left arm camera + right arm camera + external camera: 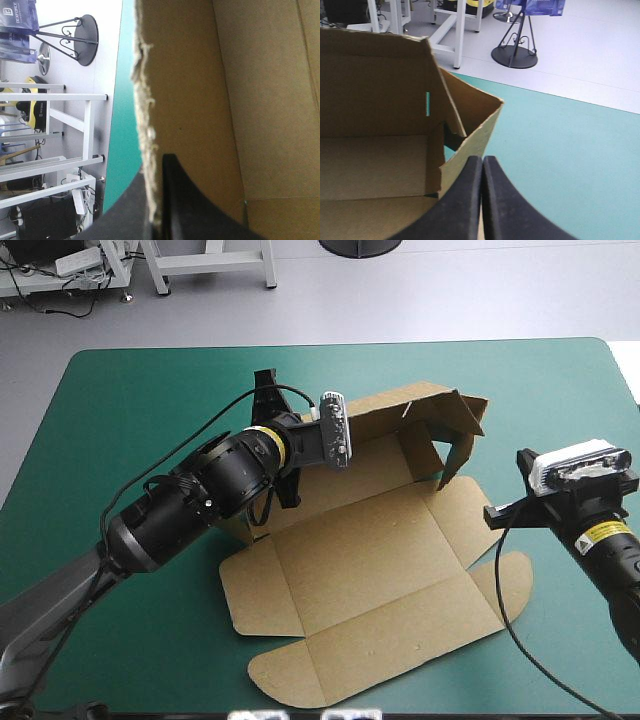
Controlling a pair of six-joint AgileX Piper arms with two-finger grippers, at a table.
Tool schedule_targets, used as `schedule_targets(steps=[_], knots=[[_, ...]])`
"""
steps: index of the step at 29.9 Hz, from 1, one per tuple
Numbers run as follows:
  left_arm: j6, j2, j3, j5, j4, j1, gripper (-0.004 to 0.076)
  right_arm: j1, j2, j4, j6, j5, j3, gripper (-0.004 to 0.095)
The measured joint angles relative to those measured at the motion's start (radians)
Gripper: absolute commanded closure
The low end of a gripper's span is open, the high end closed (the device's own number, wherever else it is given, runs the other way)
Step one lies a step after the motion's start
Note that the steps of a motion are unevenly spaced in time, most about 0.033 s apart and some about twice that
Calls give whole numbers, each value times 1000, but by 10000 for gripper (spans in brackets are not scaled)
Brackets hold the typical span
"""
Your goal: Fold the box
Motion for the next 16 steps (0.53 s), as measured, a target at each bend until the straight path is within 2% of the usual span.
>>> schedule_targets(steps=[7,16], knots=[[-3,-14,-1,5,24,14,729,0,82,-253,224,33,-101,914],[-55,92,-2,-37,121,25,729,-19,258,-345,286,70,-258,914]])
